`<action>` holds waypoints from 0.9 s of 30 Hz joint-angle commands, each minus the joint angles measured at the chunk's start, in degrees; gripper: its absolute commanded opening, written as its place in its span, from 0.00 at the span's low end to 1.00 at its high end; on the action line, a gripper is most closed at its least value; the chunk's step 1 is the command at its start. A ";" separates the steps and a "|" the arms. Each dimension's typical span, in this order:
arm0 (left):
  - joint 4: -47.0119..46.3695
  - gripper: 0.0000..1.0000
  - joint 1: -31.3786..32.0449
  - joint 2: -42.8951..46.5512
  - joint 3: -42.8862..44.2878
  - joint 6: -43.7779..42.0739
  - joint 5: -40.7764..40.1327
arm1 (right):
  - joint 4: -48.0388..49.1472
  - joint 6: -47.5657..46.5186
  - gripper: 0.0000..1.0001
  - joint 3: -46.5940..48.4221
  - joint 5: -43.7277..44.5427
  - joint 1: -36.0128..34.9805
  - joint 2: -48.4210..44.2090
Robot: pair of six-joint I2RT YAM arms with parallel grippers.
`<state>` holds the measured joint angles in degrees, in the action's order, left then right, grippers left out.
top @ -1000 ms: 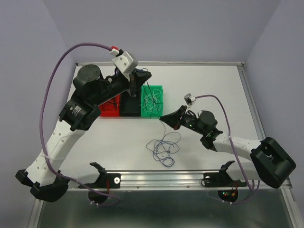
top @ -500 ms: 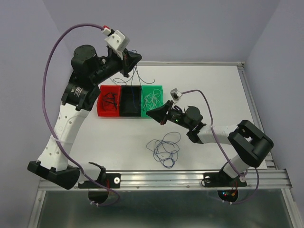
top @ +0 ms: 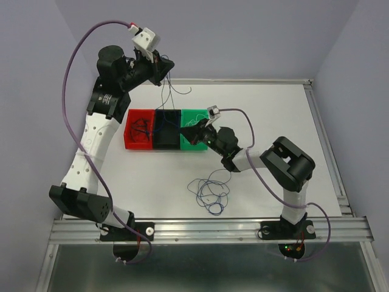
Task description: Untangle the cables
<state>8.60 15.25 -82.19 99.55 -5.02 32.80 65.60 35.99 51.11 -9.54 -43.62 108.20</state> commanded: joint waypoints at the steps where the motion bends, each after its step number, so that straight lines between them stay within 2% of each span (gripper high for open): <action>1: -12.98 0.00 -1.36 3.26 -1.71 0.18 1.48 | -2.50 -0.04 0.01 3.46 2.95 -1.29 4.29; 4: -15.71 0.00 -3.29 3.53 -7.15 0.97 3.84 | -2.67 -0.22 0.01 5.48 3.65 -2.35 7.80; 13: -20.02 0.00 -7.51 0.72 -11.92 2.55 8.25 | -6.27 -3.03 0.01 10.15 9.09 -5.07 12.12; 22: -20.81 0.00 -7.60 1.59 -14.38 4.66 12.55 | -8.03 -4.08 0.05 10.32 17.62 -6.57 12.29; 27: -23.71 0.00 -7.60 2.04 -18.77 4.84 13.35 | -8.65 -4.08 0.06 10.94 20.35 -7.27 13.26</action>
<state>-7.84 7.81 -82.65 82.52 -0.93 44.05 59.35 33.34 60.18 6.63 -49.69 119.66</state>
